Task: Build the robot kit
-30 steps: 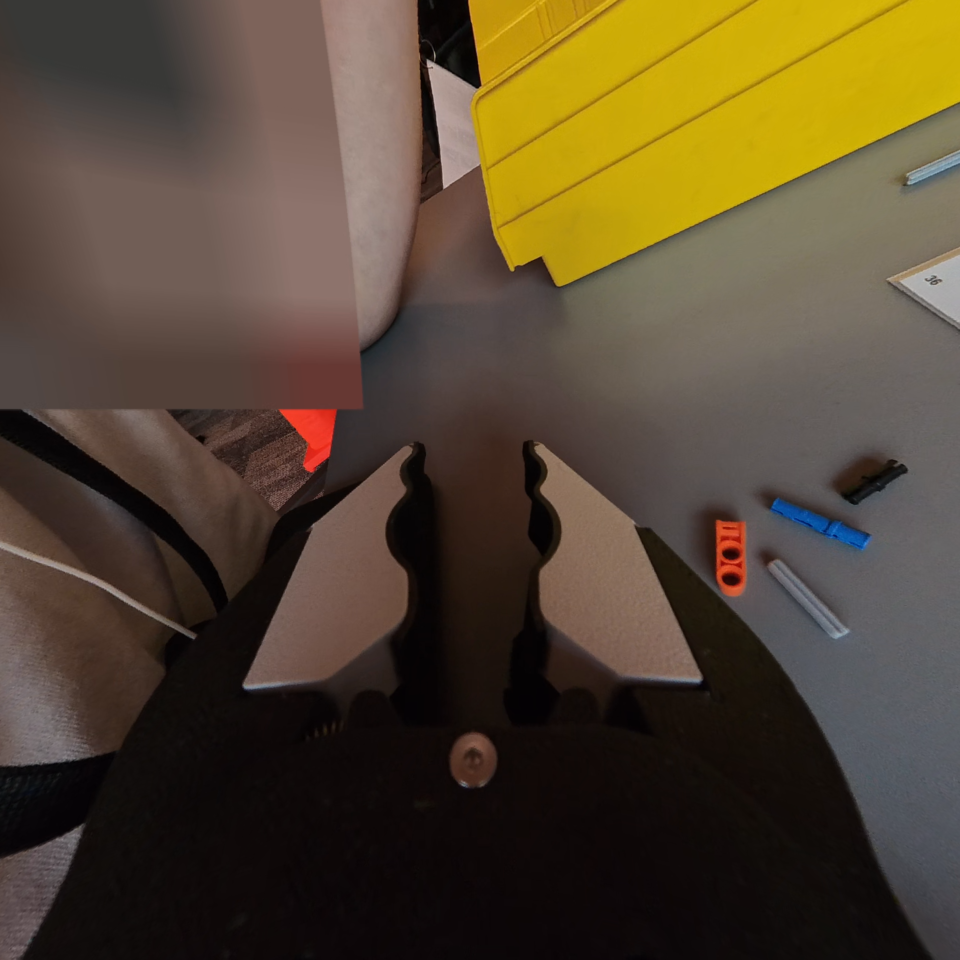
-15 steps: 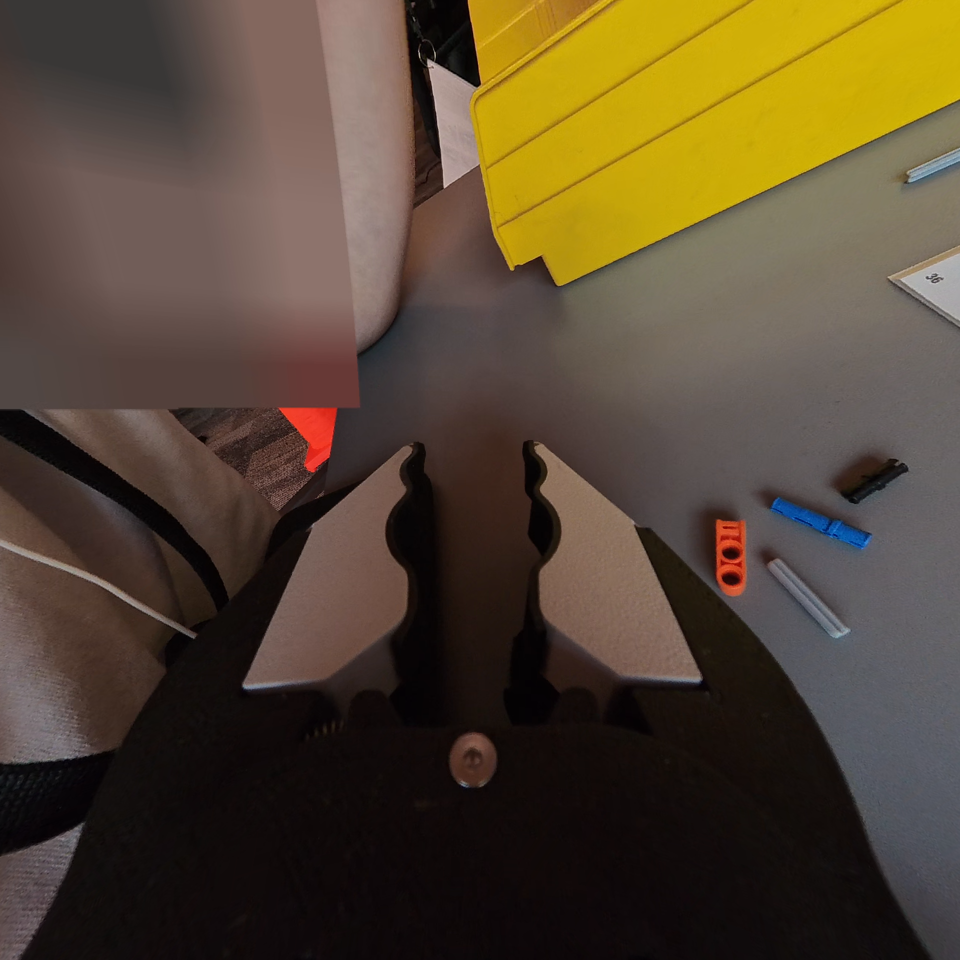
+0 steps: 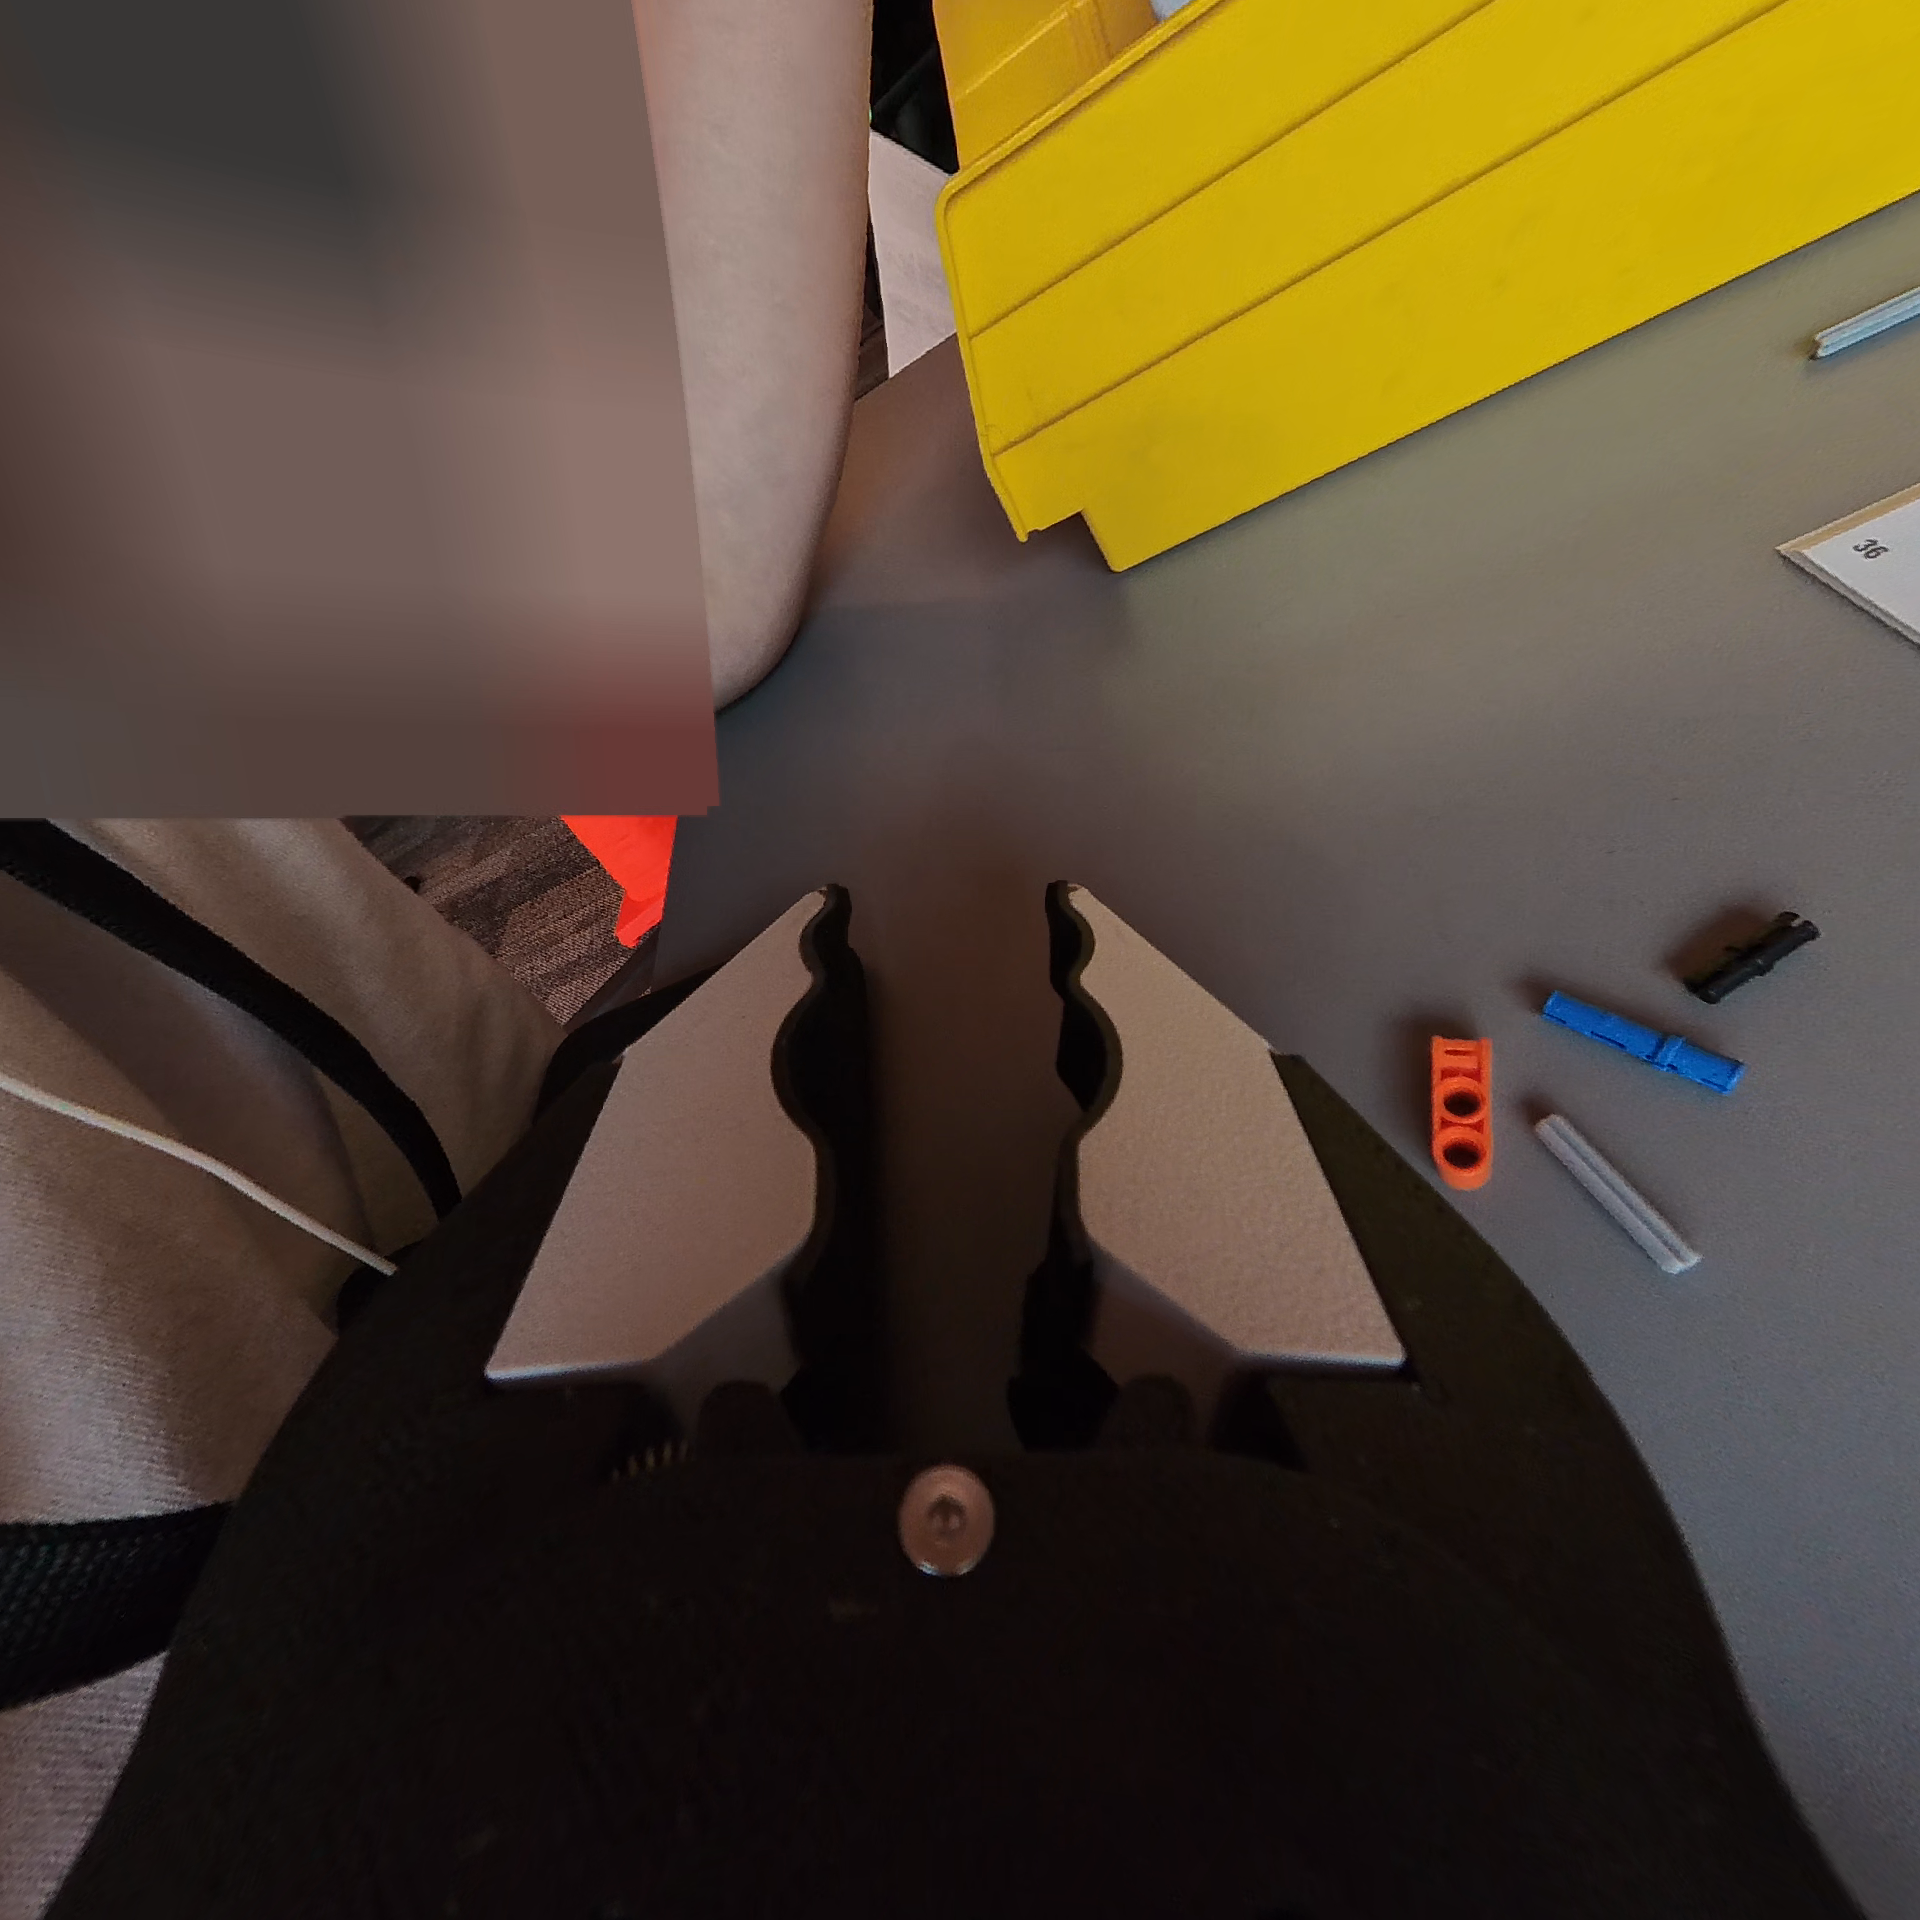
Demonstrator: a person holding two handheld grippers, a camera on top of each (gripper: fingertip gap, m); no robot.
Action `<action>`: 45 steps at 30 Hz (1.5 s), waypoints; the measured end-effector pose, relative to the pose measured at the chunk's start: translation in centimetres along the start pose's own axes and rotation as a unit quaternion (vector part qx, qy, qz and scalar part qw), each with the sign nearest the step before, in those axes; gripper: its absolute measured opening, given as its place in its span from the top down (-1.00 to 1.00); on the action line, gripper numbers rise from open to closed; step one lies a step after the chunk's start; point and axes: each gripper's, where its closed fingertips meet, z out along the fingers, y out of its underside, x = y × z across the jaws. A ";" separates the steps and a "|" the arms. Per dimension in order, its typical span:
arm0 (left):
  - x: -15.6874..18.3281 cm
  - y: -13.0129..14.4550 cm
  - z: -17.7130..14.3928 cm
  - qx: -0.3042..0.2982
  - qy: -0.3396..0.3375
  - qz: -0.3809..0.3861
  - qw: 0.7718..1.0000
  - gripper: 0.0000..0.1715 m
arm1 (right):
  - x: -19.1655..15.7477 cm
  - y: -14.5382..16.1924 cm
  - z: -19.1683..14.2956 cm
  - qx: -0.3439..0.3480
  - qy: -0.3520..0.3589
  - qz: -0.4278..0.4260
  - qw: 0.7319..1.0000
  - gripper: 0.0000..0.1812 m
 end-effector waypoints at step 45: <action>0.9 1.6 0.0 -0.028 -0.017 0.033 0.999 0.55 | -0.1 0.2 0.1 -0.007 -0.005 0.001 1.000 0.56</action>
